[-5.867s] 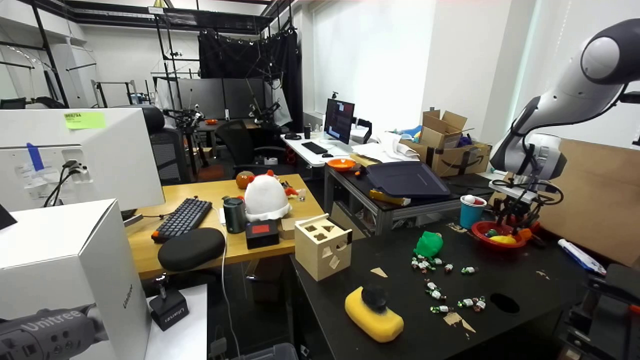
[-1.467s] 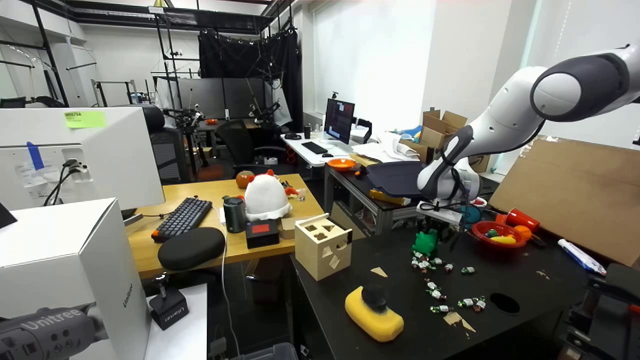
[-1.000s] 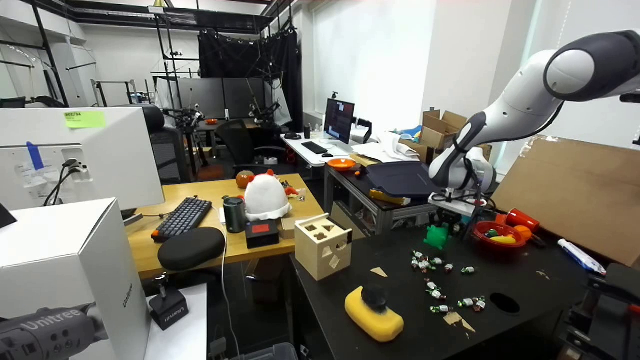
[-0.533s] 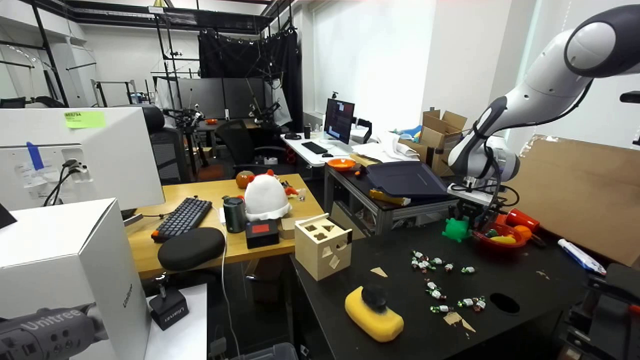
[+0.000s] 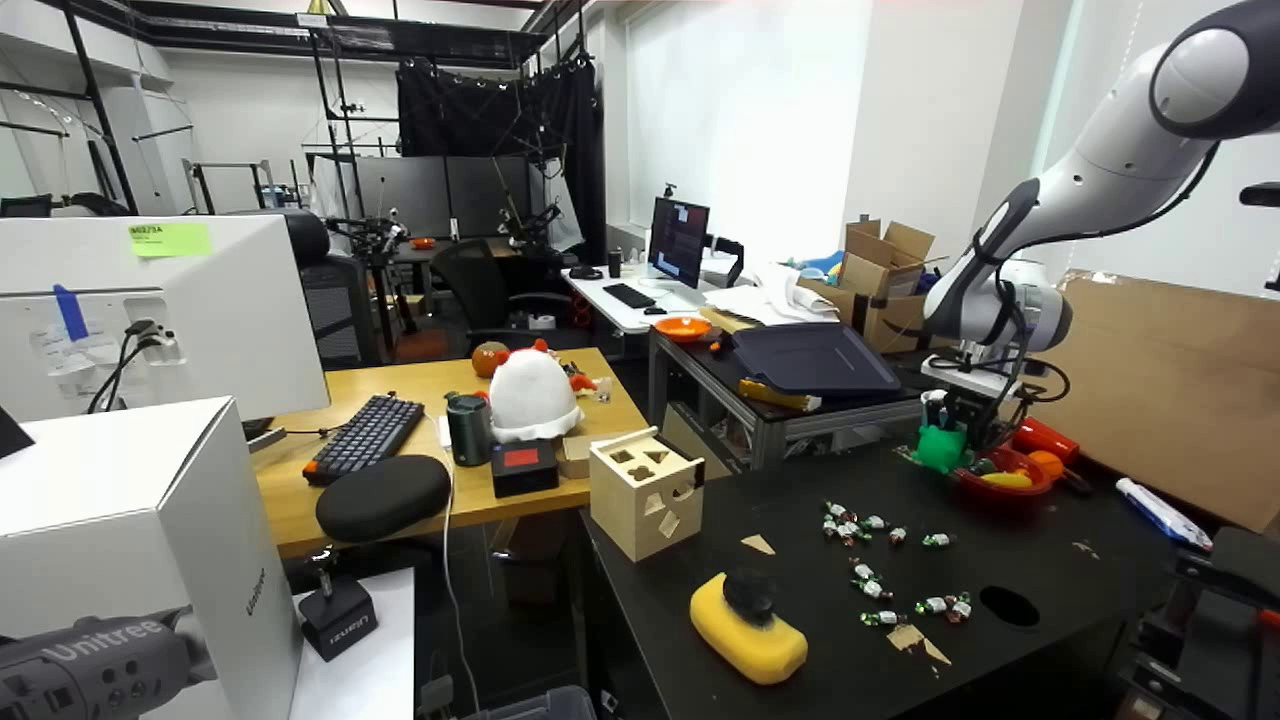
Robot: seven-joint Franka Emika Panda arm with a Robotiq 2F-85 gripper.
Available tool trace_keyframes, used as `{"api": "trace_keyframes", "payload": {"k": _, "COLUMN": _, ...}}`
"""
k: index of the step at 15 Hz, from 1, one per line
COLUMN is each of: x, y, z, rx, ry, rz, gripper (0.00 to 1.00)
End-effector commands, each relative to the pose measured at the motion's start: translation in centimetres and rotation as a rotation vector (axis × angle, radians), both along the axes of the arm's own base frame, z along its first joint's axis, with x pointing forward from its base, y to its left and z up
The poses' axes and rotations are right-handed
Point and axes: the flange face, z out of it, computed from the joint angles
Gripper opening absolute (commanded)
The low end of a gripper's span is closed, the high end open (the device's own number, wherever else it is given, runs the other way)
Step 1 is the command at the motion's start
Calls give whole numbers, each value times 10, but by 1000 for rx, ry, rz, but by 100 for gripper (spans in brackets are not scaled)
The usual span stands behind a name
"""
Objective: Put the banana and green plush toy in the red bowl.
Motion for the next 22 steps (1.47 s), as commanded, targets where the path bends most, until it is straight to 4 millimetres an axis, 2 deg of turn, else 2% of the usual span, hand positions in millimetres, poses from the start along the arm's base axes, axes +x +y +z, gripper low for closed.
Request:
{"api": "trace_keyframes", "payload": {"k": 1, "x": -11, "y": -9, "z": 21, "rx": -2, "ry": -8, "rz": -80, "gripper": 4}}
{"api": "trace_keyframes", "payload": {"k": 12, "x": -24, "y": -59, "z": 23, "rx": -50, "ry": 1, "rz": -254, "gripper": 4}}
{"api": "trace_keyframes", "payload": {"k": 22, "x": -7, "y": -89, "z": 20, "rx": -93, "ry": -11, "rz": -387, "gripper": 4}}
